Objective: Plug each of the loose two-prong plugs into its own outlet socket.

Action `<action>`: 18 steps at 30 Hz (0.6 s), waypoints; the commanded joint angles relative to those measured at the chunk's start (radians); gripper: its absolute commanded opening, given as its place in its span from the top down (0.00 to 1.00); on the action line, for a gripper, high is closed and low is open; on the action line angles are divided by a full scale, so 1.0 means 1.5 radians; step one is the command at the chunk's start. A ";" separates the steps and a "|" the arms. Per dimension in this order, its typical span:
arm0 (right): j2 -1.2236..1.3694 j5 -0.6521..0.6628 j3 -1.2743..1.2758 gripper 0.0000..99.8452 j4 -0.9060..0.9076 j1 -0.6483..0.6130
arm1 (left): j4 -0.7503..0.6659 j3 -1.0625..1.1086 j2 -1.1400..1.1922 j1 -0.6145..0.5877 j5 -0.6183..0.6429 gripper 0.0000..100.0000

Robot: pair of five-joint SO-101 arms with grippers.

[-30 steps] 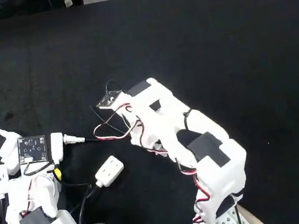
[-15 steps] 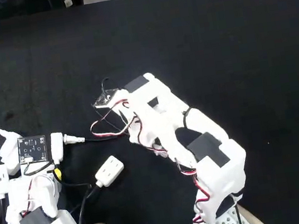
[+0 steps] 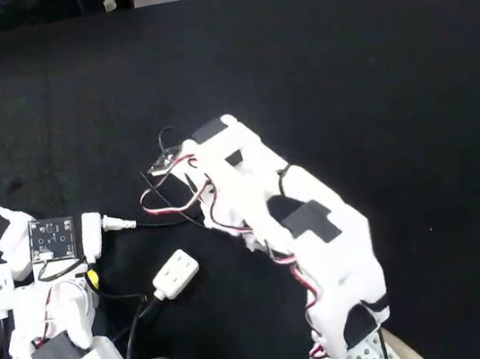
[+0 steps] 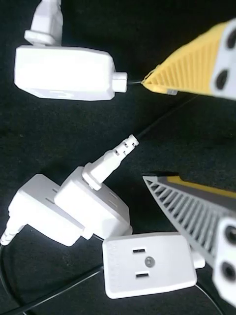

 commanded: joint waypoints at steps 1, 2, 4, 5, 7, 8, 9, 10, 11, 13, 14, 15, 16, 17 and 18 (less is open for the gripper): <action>-0.002 -0.001 -0.075 0.99 0.047 -0.003 | 0.007 0.009 -0.006 0.002 0.005 0.73; -0.013 -0.001 -0.088 0.99 0.062 -0.004 | 0.007 0.009 -0.006 0.002 0.005 0.73; -0.054 -0.008 -0.104 0.99 0.088 -0.010 | 0.007 0.009 -0.006 0.002 0.005 0.73; -0.080 -0.016 -0.108 0.99 0.100 -0.016 | 0.007 0.009 -0.006 0.002 0.005 0.73; -0.148 -0.023 -0.103 0.99 0.128 -0.030 | 0.007 0.009 -0.006 0.002 0.004 0.73; -0.187 -0.024 -0.096 0.99 0.139 -0.038 | 0.007 0.009 -0.006 0.002 0.004 0.73; -0.228 -0.025 -0.086 0.99 0.148 -0.046 | 0.007 0.009 -0.006 0.002 0.004 0.73; -0.273 -0.025 -0.072 0.99 0.150 -0.056 | 0.007 0.009 -0.006 0.002 0.005 0.73; -0.320 -0.025 -0.059 0.99 0.151 -0.065 | 0.007 0.009 -0.006 0.002 0.005 0.73; -0.422 -0.052 -0.029 0.99 0.133 -0.082 | 0.007 0.009 -0.006 0.006 0.005 0.73; -0.475 -0.076 -0.012 0.99 0.118 -0.089 | 0.007 0.009 -0.006 0.006 0.005 0.73; -0.532 -0.093 0.011 0.99 0.099 -0.099 | 0.007 0.009 -0.006 0.006 0.005 0.73; -0.588 -0.108 0.038 0.99 0.075 -0.111 | 0.005 0.009 -0.007 0.006 0.005 0.73; -0.641 -0.117 0.072 0.99 0.047 -0.124 | 0.001 0.009 -0.009 0.006 0.005 0.73; -0.695 -0.118 0.111 0.99 0.014 -0.134 | -0.003 0.006 -0.010 0.007 0.005 0.73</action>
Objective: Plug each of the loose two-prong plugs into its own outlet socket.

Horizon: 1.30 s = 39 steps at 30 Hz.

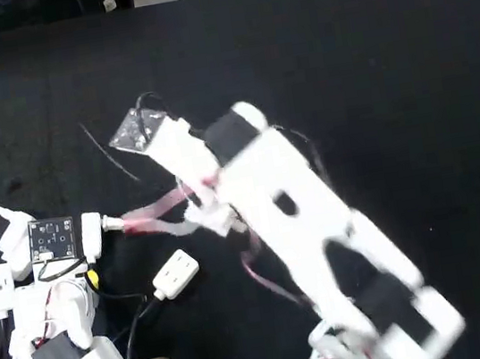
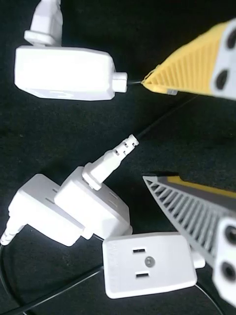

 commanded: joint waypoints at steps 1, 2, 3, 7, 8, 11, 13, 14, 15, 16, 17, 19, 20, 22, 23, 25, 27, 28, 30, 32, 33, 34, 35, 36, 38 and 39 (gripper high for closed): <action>-0.231 -0.023 0.110 0.99 -0.106 -0.038 | -0.014 0.004 -0.010 0.008 0.005 0.73; -0.278 -0.023 0.152 0.99 -0.146 -0.042 | -0.031 -0.002 -0.010 0.008 0.007 0.73; -0.323 -0.023 0.197 0.99 -0.191 -0.044 | -0.045 -0.009 -0.010 0.008 0.013 0.73; -0.454 -0.007 0.379 0.99 -0.383 -0.046 | -0.110 -0.074 -0.010 0.008 0.125 0.73; -0.472 -0.009 0.418 0.99 -0.428 -0.046 | -0.126 -0.097 -0.010 0.009 0.163 0.73; -0.489 -0.034 0.508 0.99 -0.541 -0.047 | -0.162 -0.148 -0.010 0.049 0.279 0.73; -0.487 -0.053 0.549 0.99 -0.604 -0.060 | -0.175 -0.161 -0.010 0.114 0.337 0.73; -0.484 -0.057 0.565 0.99 -0.628 -0.064 | -0.176 -0.165 -0.010 0.151 0.359 0.73; -0.481 -0.057 0.577 0.99 -0.646 -0.071 | -0.180 -0.167 -0.010 0.189 0.377 0.73; -0.478 -0.057 0.588 0.99 -0.661 -0.076 | -0.185 -0.175 -0.010 0.221 0.391 0.73; -0.476 -0.057 0.595 0.99 -0.671 -0.078 | -0.186 -0.186 -0.010 0.250 0.398 0.73; -0.472 -0.057 0.609 0.99 -0.686 -0.075 | -0.183 -0.215 -0.010 0.297 0.403 0.73; -0.472 -0.056 0.615 0.99 -0.690 -0.074 | -0.177 -0.232 -0.010 0.317 0.403 0.73; -0.474 -0.052 0.632 0.99 -0.693 -0.069 | -0.153 -0.265 -0.010 0.355 0.404 0.73; -0.475 -0.052 0.638 0.99 -0.693 -0.066 | -0.136 -0.281 -0.010 0.378 0.404 0.73; -0.475 -0.053 0.647 0.99 -0.693 -0.064 | -0.106 -0.300 -0.010 0.430 0.404 0.73; -0.474 -0.053 0.655 0.99 -0.693 -0.063 | -0.078 -0.314 -0.010 0.473 0.404 0.73; -0.474 -0.053 0.659 0.99 -0.693 -0.063 | -0.064 -0.317 -0.010 0.493 0.401 0.73; -0.475 -0.053 0.664 0.99 -0.693 -0.063 | -0.037 -0.325 -0.011 0.527 0.399 0.73; -0.476 -0.053 0.664 0.99 -0.693 -0.063 | -0.006 -0.329 -0.011 0.553 0.388 0.73; -0.476 -0.054 0.664 0.99 -0.691 -0.063 | 0.002 -0.332 -0.011 0.556 0.370 0.73; -0.476 -0.054 0.664 0.99 -0.689 -0.063 | 0.007 -0.332 -0.011 0.548 0.353 0.73; -0.476 -0.055 0.664 0.99 -0.687 -0.062 | 0.010 -0.330 -0.011 0.527 0.339 0.73; -0.476 -0.056 0.666 0.99 -0.687 -0.062 | 0.010 -0.327 -0.011 0.499 0.328 0.73; -0.475 -0.057 0.667 0.99 -0.685 -0.062 | 0.011 -0.325 -0.011 0.431 0.312 0.73; -0.473 -0.057 0.665 0.99 -0.677 -0.062 | 0.016 -0.324 -0.011 0.393 0.298 0.73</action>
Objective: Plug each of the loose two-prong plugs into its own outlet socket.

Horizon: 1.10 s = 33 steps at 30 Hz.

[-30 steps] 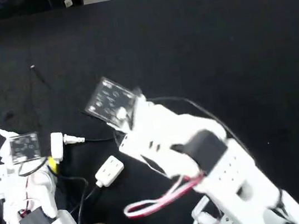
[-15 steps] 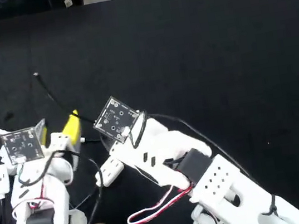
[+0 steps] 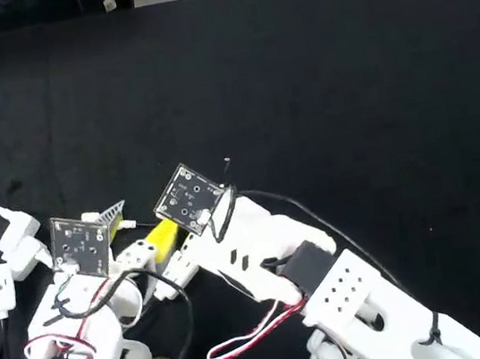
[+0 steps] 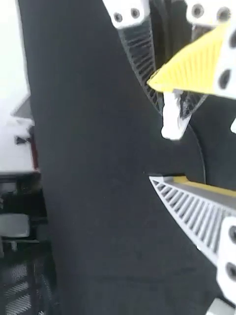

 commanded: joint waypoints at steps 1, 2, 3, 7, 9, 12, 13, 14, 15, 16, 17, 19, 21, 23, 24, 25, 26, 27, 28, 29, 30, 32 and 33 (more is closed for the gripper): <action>-0.004 -0.008 -0.011 0.99 0.015 0.008 | 0.024 -0.023 -0.004 -0.122 -0.054 0.73; -0.004 -0.008 -0.013 0.99 0.030 0.008 | 0.040 -0.026 -0.004 -0.148 -0.082 0.73; -0.004 -0.008 -0.020 0.99 0.047 0.008 | 0.055 -0.027 -0.004 -0.171 -0.109 0.73; -0.003 -0.008 -0.065 0.99 0.149 0.023 | 0.073 -0.006 -0.003 -0.261 -0.206 0.73; -0.003 -0.008 -0.081 0.99 0.197 0.044 | 0.065 0.022 -0.003 -0.303 -0.260 0.73; -0.003 -0.008 -0.069 0.99 0.214 0.054 | 0.058 0.077 -0.003 -0.349 -0.325 0.73; -0.003 -0.008 -0.062 0.99 0.211 0.050 | 0.058 0.098 -0.003 -0.356 -0.341 0.73; -0.003 -0.009 -0.058 0.99 0.206 0.037 | 0.060 0.118 -0.003 -0.364 -0.354 0.73; -0.003 -0.020 -0.052 0.99 0.196 0.024 | 0.060 0.137 -0.003 -0.371 -0.361 0.73; -0.002 -0.042 -0.047 0.99 0.185 0.011 | 0.058 0.155 -0.003 -0.374 -0.366 0.73; 0.002 -0.070 -0.039 0.99 0.173 -0.001 | 0.058 0.169 -0.003 -0.380 -0.365 0.73; 0.020 -0.127 -0.025 0.99 0.134 -0.012 | 0.058 0.191 -0.003 -0.391 -0.364 0.73; 0.055 -0.179 -0.021 0.99 0.104 -0.014 | 0.058 0.204 -0.003 -0.401 -0.363 0.73; 0.105 -0.203 -0.028 0.99 0.085 -0.014 | 0.060 0.216 -0.003 -0.411 -0.355 0.73; 0.133 -0.205 -0.035 0.99 0.079 -0.015 | 0.059 0.224 -0.003 -0.413 -0.342 0.73; 0.160 -0.205 -0.041 0.99 0.072 -0.019 | 0.058 0.232 -0.003 -0.416 -0.333 0.73; 0.185 -0.205 -0.050 0.99 0.069 -0.028 | 0.058 0.238 -0.003 -0.416 -0.332 0.73; 0.208 -0.205 -0.057 0.99 0.069 -0.035 | 0.058 0.244 -0.003 -0.416 -0.331 0.73; 0.226 -0.205 -0.063 0.99 0.069 -0.044 | 0.058 0.249 -0.003 -0.414 -0.330 0.73; 0.238 -0.205 -0.066 0.99 0.066 -0.052 | 0.058 0.255 -0.003 -0.414 -0.329 0.73; 0.246 -0.205 -0.066 0.99 0.065 -0.058 | 0.058 0.260 -0.003 -0.414 -0.329 0.73; 0.255 -0.205 -0.067 0.99 0.064 -0.066 | 0.058 0.270 -0.003 -0.414 -0.329 0.73; 0.257 -0.205 -0.065 0.99 0.055 -0.069 | 0.058 0.274 -0.003 -0.415 -0.329 0.73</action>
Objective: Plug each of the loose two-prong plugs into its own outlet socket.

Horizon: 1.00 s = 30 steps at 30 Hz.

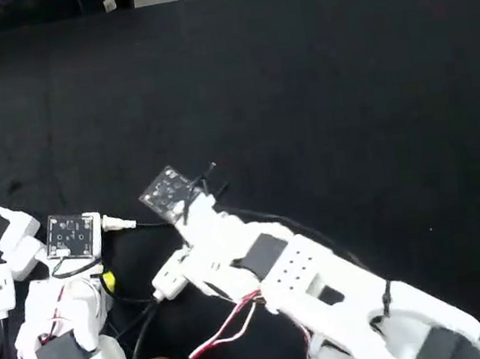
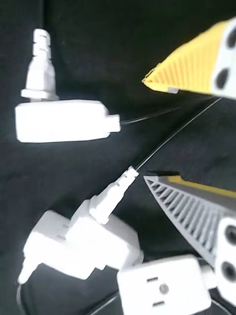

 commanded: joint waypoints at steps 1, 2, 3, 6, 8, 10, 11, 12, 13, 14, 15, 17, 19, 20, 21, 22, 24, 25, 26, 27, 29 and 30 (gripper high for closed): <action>0.017 -0.006 -0.029 0.99 -0.030 -0.016 | -0.009 0.003 -0.003 -0.007 0.005 0.73; 0.017 -0.006 -0.022 0.99 -0.042 -0.016 | -0.009 0.004 -0.003 -0.007 0.005 0.73; 0.017 -0.006 -0.014 0.99 -0.055 -0.016 | -0.009 0.005 -0.003 -0.007 0.005 0.73; 0.017 -0.006 -0.004 0.99 -0.075 -0.015 | -0.009 0.005 -0.003 -0.007 0.005 0.73; 0.017 -0.006 -0.003 0.99 -0.074 -0.015 | -0.009 0.006 -0.003 -0.007 0.004 0.73; 0.018 -0.006 -0.003 0.99 -0.075 -0.015 | -0.009 0.006 -0.003 -0.007 0.003 0.73; 0.018 -0.006 -0.002 0.99 -0.074 -0.013 | -0.009 0.006 -0.003 -0.007 0.003 0.73; 0.018 -0.006 -0.002 0.99 -0.073 -0.012 | -0.009 0.006 -0.003 -0.007 0.003 0.73; 0.018 -0.006 -0.002 0.99 -0.072 -0.007 | -0.009 0.006 -0.003 -0.007 0.003 0.73; 0.019 -0.006 -0.001 0.99 -0.065 -0.002 | -0.009 0.007 -0.003 -0.007 0.003 0.73; 0.019 -0.006 -0.004 0.99 -0.053 0.006 | -0.010 0.011 -0.003 -0.007 0.003 0.73; 0.019 -0.006 -0.007 0.99 -0.031 0.019 | -0.010 0.011 -0.003 -0.007 0.002 0.73; 0.020 -0.006 -0.007 0.99 -0.031 0.024 | -0.010 0.012 -0.003 -0.007 0.002 0.73; 0.024 -0.006 -0.007 0.99 -0.032 0.023 | -0.010 0.012 -0.003 -0.005 0.002 0.73; 0.034 -0.006 -0.009 0.99 -0.033 0.019 | -0.010 0.012 -0.003 -0.004 0.002 0.73; 0.049 -0.006 -0.014 0.99 -0.033 0.013 | -0.010 0.012 -0.003 -0.003 0.002 0.73; 0.091 -0.006 -0.031 0.99 -0.032 0.001 | -0.010 0.012 -0.003 -0.002 0.002 0.73; 0.117 -0.006 -0.041 0.99 -0.032 -0.007 | -0.010 0.012 -0.003 -0.002 0.002 0.73; 0.149 -0.006 -0.054 0.99 -0.032 -0.016 | -0.010 0.012 -0.003 -0.002 0.002 0.73; 0.176 -0.006 -0.068 0.99 -0.027 -0.024 | -0.010 0.012 -0.003 -0.002 0.002 0.73; 0.209 -0.002 -0.099 0.99 -0.004 -0.031 | -0.014 0.012 -0.003 -0.002 0.002 0.73; 0.210 -0.001 -0.107 0.99 0.012 -0.036 | -0.020 0.013 -0.003 -0.005 0.002 0.73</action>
